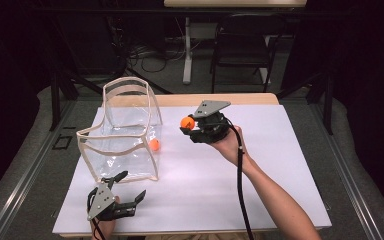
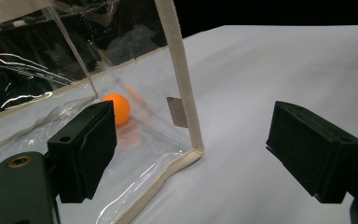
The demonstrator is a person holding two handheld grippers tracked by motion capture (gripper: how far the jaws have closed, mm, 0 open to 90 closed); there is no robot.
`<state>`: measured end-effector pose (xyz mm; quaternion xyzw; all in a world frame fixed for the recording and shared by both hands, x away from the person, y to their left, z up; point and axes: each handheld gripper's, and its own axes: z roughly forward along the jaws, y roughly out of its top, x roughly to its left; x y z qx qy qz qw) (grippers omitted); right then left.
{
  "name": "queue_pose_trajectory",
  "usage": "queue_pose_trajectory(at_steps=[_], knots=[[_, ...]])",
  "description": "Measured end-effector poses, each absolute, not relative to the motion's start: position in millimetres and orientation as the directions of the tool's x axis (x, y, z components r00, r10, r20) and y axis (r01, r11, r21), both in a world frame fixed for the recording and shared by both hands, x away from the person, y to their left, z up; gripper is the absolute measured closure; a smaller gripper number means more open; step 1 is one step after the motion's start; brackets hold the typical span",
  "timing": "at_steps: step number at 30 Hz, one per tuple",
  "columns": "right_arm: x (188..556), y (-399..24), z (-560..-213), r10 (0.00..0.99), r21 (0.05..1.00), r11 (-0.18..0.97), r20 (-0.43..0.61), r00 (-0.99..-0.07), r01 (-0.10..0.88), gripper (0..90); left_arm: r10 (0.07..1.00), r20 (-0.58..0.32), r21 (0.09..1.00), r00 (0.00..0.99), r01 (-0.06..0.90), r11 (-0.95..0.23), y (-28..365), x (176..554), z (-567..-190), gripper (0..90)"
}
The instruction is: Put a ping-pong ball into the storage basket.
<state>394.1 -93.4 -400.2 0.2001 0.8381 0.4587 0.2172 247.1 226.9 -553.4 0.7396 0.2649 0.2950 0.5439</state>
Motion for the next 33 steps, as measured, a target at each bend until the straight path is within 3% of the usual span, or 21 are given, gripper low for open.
queue_pose_trajectory(at_steps=[33], knots=[[403, -69, -373, 0.503, 0.873, 0.478, -0.18, -0.845, 0.098, 50.5, 0.707, 0.156, 0.959, 0.69, 0.068, -0.277, 227, 248, -553, 15.5]])
